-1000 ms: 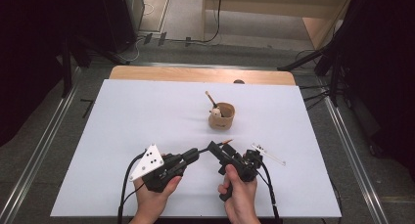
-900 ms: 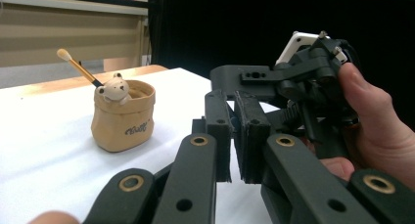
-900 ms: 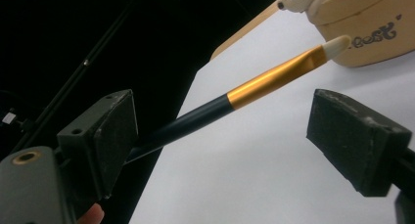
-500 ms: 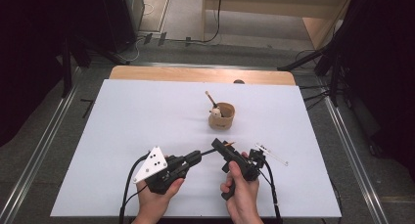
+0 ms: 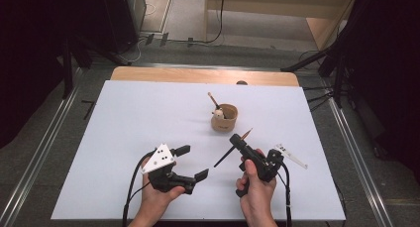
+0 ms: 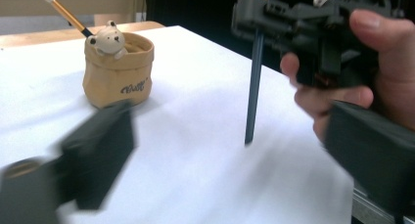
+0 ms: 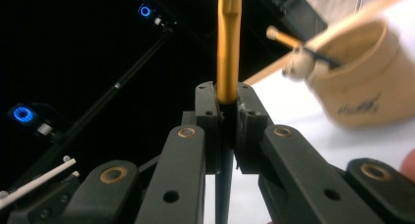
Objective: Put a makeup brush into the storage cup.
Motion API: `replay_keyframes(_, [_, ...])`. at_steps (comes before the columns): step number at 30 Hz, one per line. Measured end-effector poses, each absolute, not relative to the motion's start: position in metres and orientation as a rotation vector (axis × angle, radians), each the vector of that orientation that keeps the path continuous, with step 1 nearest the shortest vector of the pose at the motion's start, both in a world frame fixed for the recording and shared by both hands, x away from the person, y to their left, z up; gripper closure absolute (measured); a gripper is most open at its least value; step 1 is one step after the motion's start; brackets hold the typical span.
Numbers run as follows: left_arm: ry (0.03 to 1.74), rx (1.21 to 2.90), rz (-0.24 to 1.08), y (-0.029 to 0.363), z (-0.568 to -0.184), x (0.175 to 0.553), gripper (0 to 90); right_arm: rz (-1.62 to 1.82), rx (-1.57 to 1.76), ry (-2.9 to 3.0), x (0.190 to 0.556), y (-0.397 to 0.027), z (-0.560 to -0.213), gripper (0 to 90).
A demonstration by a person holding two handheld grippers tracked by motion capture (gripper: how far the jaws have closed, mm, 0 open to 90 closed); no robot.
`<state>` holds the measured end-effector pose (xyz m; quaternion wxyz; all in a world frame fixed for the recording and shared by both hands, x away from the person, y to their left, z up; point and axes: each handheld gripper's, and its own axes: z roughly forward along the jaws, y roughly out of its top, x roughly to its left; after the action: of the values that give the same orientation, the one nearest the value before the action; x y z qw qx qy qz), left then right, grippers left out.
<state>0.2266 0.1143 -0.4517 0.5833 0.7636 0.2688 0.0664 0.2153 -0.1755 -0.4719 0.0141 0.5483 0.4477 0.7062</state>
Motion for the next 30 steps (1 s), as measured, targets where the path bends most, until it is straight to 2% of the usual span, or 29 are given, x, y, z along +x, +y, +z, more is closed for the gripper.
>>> replay_keyframes(11, [0.674, 1.759, 0.216, 0.145, -0.451, 0.231, 0.0, 1.889, 1.459, 1.519, 0.209, -0.178, -0.455, 84.1])
replay_keyframes(30, [0.729, 1.737, 0.355, 0.201, -0.459, 0.229, 0.0, 1.724, 1.251, 1.631, 0.21, -0.176, -0.451, 84.1])
